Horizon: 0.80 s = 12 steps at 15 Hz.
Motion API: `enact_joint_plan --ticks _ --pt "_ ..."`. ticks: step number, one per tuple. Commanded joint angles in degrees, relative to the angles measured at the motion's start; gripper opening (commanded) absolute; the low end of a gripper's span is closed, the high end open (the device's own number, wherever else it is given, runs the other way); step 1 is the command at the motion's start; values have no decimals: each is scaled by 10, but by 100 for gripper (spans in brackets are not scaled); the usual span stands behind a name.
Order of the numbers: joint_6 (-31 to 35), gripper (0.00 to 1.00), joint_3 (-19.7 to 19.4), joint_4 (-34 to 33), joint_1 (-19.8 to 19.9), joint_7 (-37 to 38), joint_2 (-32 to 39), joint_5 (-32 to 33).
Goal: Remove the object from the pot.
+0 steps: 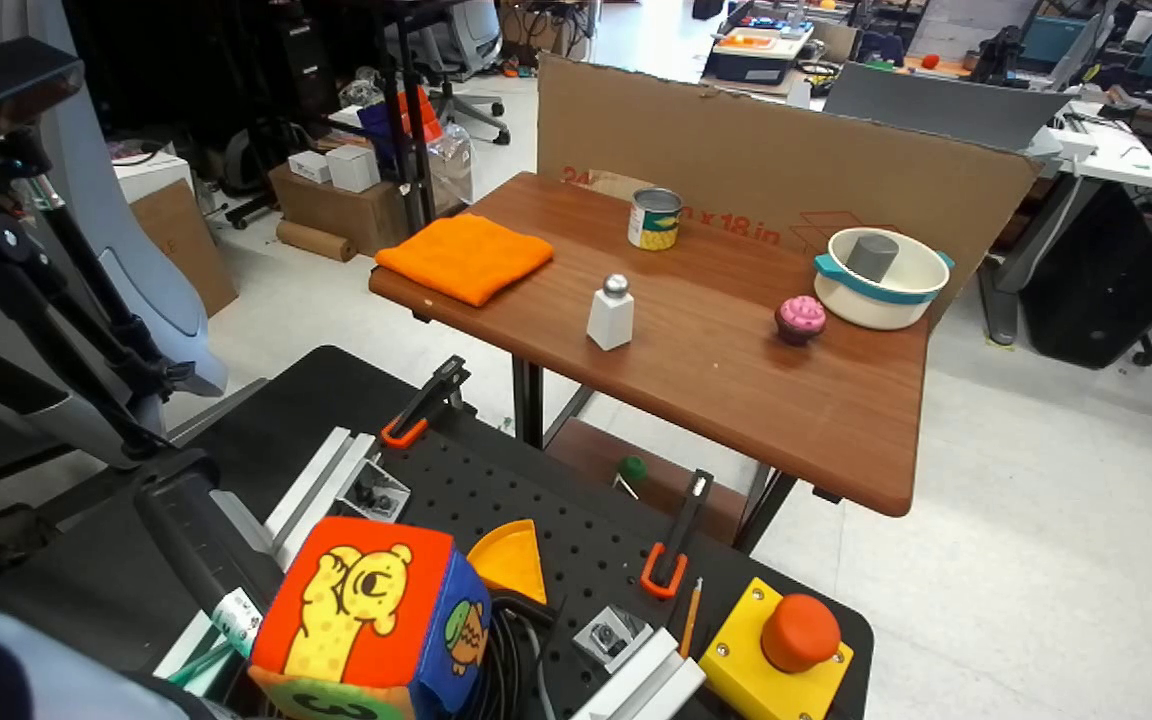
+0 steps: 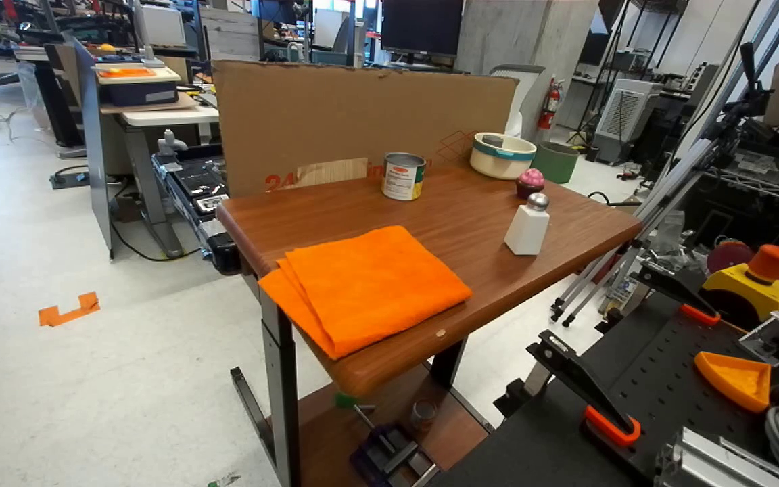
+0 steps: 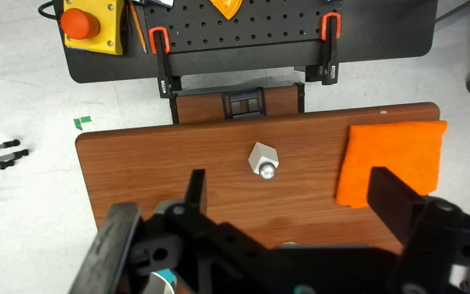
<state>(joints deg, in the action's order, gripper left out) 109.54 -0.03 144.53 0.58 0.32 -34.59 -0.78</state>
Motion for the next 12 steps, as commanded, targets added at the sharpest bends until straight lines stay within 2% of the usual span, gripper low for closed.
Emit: enact_joint_plan --ticks 1,6,10,12 --pt "-1 100 -1 -1 -1 0 0 0" --pt "9 100 -12 -17 -2 -15 22 -7" --pt "98 100 -32 -58 3 -34 83 -9" --pt "141 100 -40 -95 6 -32 136 -11"
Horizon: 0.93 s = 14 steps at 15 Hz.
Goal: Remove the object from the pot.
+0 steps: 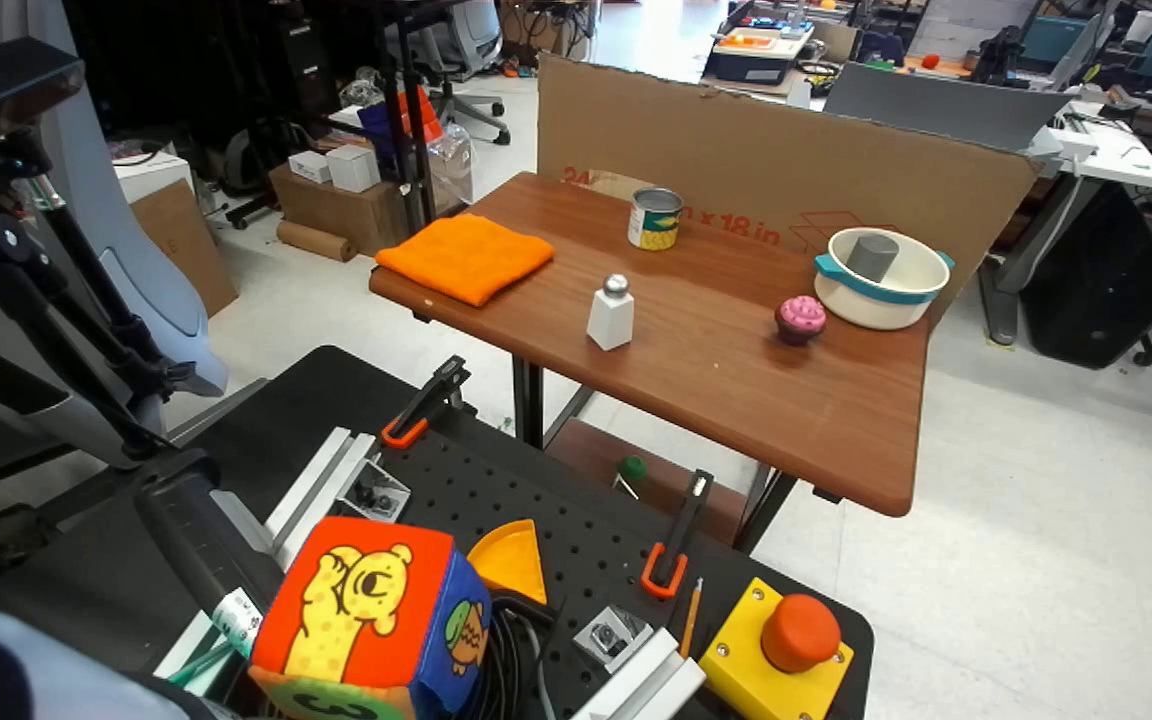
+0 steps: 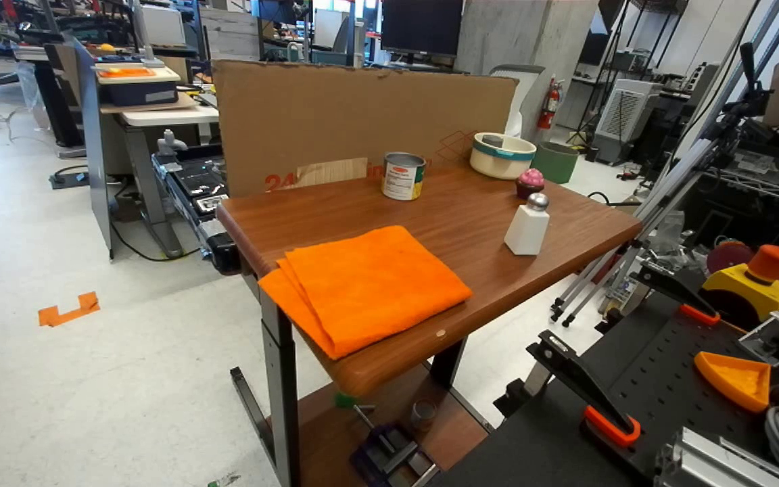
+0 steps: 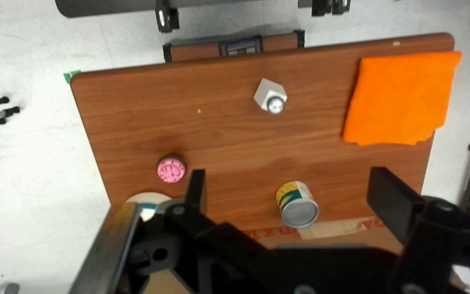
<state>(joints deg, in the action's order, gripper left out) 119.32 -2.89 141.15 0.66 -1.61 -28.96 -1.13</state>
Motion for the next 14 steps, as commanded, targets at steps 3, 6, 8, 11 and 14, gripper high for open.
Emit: enact_joint_plan --ticks 3,6,8,11,14 --pt "60 100 -21 -136 13 -6 172 -12" --pt "54 100 -27 -216 21 -2 264 -22" --pt "41 100 -31 -271 28 -7 323 -34" --pt "23 100 -30 -352 43 1 406 -47" --pt "-7 100 -27 -429 57 0 478 -52"
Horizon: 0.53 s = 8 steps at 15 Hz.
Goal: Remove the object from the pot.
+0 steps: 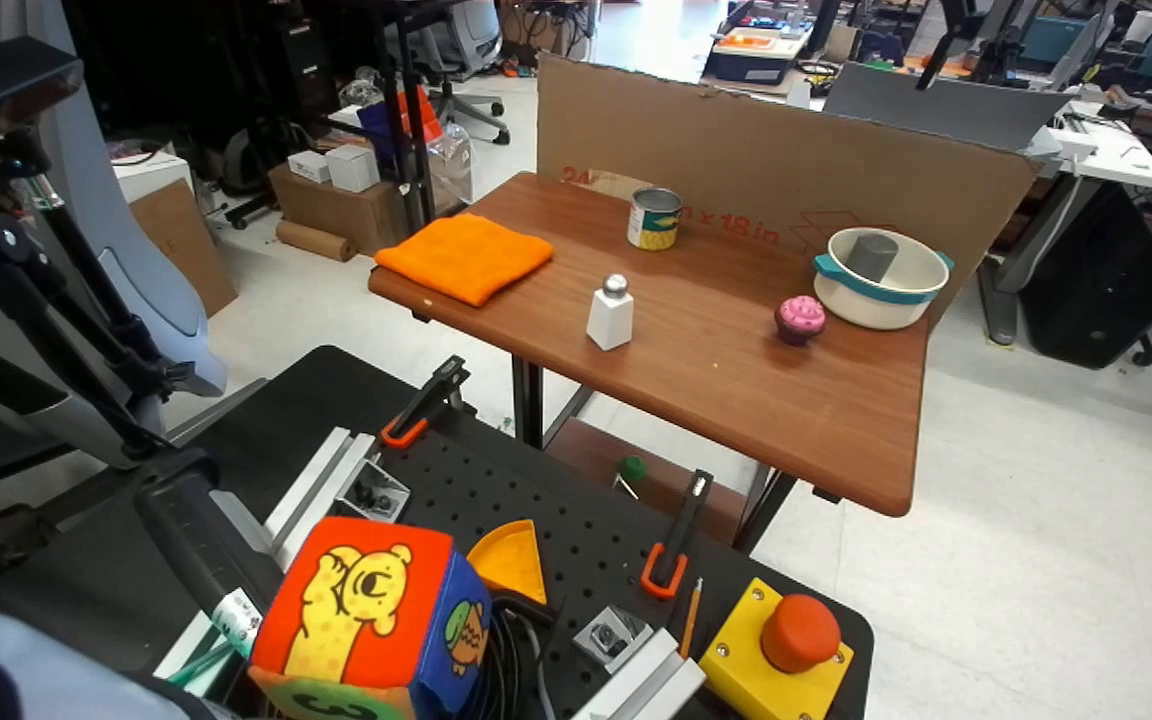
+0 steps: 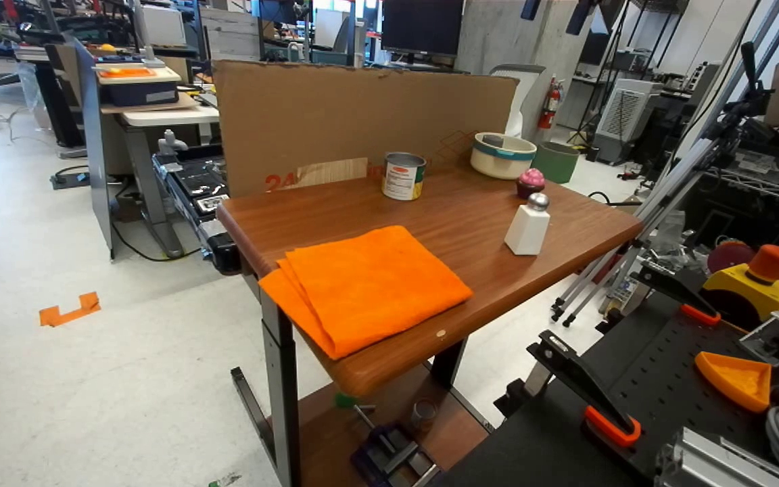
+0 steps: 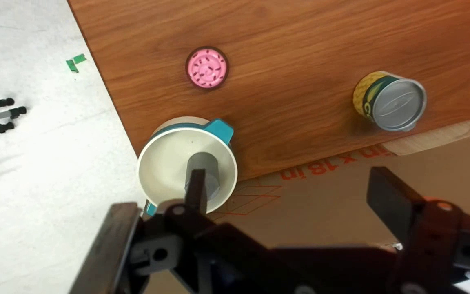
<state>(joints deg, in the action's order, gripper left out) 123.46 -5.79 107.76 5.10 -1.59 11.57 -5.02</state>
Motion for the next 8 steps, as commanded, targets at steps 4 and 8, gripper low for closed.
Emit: enact_joint_plan --ticks 4,8 --pt "-69 100 5 -182 31 -3 152 -20" --pt "-94 100 5 -254 48 -5 220 -16"
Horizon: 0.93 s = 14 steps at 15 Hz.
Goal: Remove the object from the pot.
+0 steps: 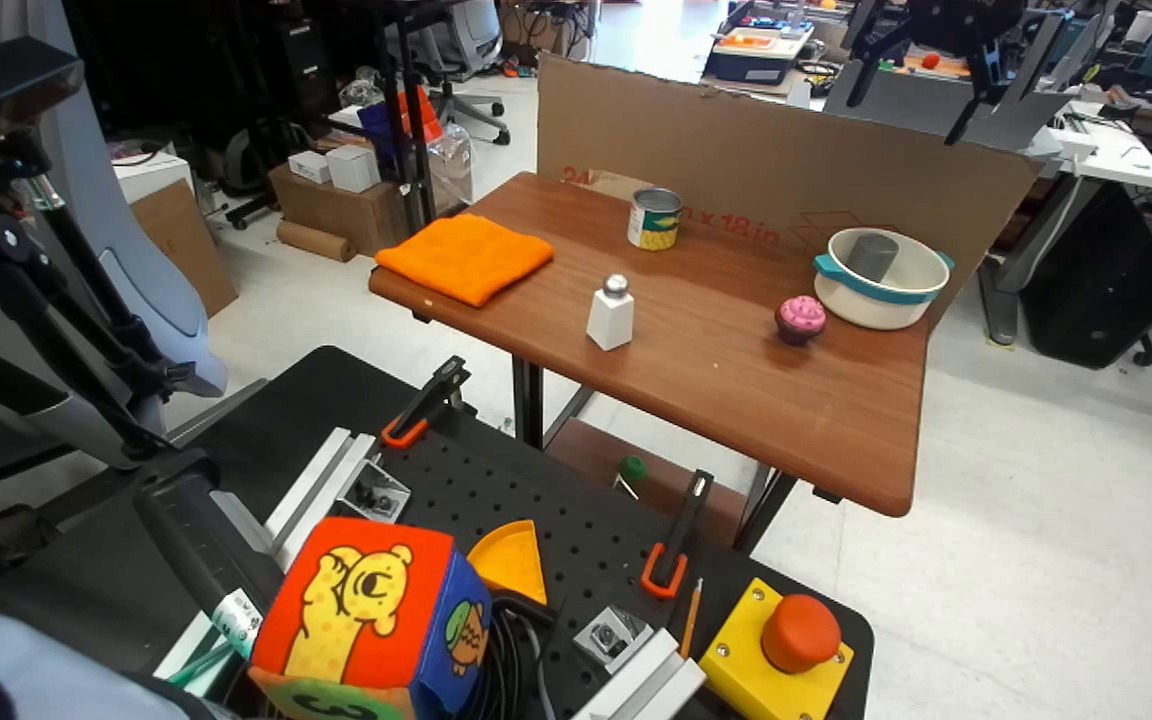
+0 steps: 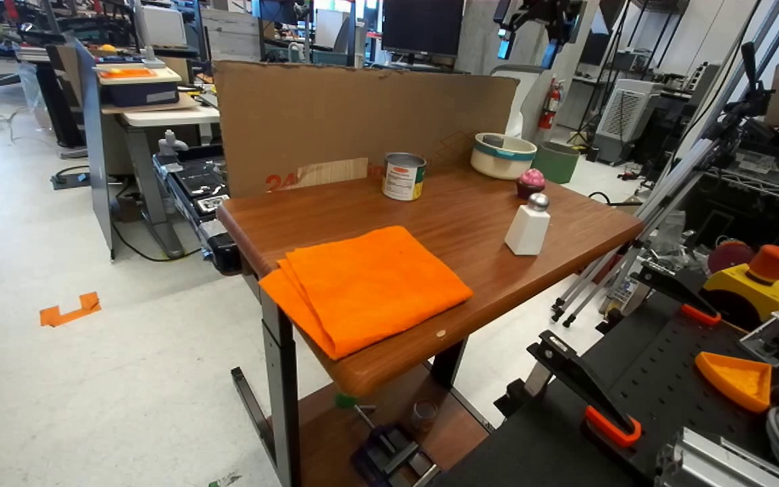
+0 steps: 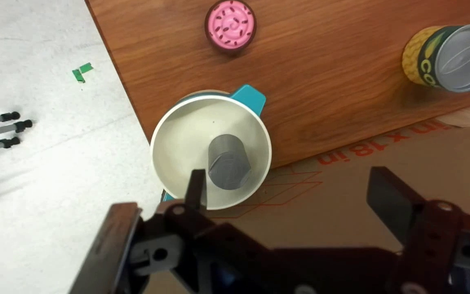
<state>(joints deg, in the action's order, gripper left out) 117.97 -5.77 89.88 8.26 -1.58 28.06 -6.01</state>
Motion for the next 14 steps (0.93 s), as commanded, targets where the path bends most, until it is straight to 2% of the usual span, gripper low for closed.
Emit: enact_joint_plan --ticks 1,7,14 --pt "-54 100 4 -98 21 -4 75 -4" --pt "-113 100 3 -211 44 -6 174 5" --pt "-176 100 0 -329 48 7 271 20"
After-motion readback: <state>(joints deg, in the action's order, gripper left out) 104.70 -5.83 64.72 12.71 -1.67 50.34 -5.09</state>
